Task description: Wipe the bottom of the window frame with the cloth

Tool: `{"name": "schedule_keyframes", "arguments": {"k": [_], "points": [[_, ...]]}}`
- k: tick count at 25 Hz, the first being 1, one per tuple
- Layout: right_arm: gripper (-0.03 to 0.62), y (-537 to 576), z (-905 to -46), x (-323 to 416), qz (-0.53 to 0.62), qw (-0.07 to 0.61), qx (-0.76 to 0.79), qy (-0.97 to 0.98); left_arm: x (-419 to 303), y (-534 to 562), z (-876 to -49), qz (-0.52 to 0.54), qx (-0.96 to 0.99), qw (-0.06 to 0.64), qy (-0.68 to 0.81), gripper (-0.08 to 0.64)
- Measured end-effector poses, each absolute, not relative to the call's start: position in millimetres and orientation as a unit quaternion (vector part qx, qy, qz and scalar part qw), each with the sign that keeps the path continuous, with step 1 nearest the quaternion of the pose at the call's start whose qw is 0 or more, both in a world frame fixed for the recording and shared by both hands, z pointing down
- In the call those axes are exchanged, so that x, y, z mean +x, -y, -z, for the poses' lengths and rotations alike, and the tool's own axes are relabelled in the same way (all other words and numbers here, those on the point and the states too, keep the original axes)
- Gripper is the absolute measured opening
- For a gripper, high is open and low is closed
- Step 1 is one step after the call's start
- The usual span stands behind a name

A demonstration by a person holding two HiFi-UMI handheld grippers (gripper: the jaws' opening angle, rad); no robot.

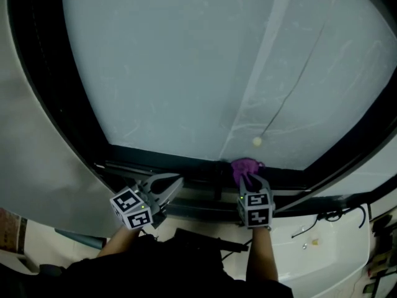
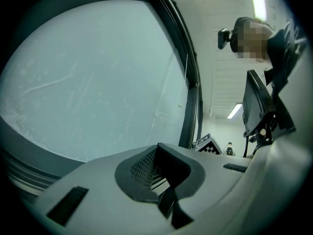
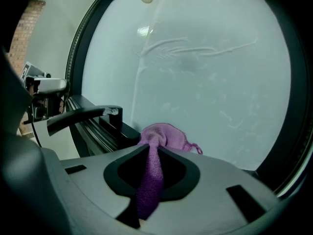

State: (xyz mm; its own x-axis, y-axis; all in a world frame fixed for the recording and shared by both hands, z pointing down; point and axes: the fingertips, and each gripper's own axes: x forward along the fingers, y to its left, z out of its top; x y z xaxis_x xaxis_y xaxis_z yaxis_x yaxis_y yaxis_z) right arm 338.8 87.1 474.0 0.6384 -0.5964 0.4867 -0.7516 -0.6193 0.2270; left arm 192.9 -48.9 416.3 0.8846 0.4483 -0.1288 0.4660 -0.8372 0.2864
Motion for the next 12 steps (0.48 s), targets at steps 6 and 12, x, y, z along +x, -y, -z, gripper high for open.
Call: {"name": "schedule_keyframes", "arguments": {"k": [6,12], "points": [[0.061,-78,-475,334,-0.185,0.186,0.879,0.399,181,56,-420,0.025,0.96,0.161,-0.225,0.0],[0.061,-65,-471,326,-0.178,0.192,0.871,0.415,167,72,-426,0.027,0.964,0.174,-0.198,0.0]]}}
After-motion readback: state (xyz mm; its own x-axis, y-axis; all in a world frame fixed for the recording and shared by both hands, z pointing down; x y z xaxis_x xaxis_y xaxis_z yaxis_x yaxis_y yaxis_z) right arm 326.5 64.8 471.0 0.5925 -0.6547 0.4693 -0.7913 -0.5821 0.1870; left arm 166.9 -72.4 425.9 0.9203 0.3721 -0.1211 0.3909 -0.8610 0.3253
